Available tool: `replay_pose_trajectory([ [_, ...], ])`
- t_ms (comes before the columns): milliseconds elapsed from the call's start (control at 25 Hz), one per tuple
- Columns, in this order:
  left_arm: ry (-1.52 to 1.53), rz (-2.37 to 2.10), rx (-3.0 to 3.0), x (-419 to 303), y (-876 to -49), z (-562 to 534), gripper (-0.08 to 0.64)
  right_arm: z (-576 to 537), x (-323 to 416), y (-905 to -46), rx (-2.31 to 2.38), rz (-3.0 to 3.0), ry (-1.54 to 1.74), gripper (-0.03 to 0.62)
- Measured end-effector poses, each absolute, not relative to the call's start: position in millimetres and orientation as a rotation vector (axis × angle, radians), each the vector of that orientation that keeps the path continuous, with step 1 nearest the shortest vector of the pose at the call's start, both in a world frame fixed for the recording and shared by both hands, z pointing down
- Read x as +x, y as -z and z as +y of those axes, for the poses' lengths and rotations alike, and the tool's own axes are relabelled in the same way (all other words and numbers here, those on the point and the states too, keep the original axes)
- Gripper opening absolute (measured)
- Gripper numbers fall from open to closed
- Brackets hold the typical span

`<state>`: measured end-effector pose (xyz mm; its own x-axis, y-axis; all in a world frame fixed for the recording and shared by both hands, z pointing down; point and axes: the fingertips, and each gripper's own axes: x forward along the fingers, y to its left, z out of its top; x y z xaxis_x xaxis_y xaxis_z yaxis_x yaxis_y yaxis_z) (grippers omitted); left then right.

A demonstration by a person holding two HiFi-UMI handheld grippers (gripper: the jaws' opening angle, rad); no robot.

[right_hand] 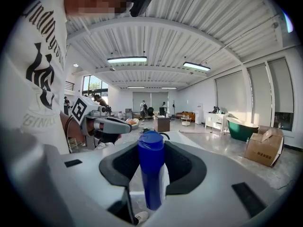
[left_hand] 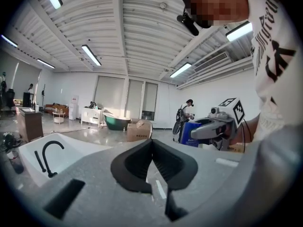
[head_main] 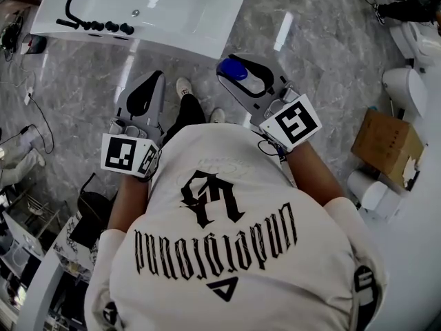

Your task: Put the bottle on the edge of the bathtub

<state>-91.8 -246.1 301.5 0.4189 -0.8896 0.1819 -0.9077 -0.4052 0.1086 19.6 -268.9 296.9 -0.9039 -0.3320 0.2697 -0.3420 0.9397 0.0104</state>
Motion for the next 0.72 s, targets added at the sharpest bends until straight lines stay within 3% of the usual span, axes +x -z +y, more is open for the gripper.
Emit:
replay_pose_trajectory([
  [720,-0.21,-1.539,2.404,-165,-351,-323,0.015,-346,-60,-366,0.433,-2.735,-0.21,0.156],
])
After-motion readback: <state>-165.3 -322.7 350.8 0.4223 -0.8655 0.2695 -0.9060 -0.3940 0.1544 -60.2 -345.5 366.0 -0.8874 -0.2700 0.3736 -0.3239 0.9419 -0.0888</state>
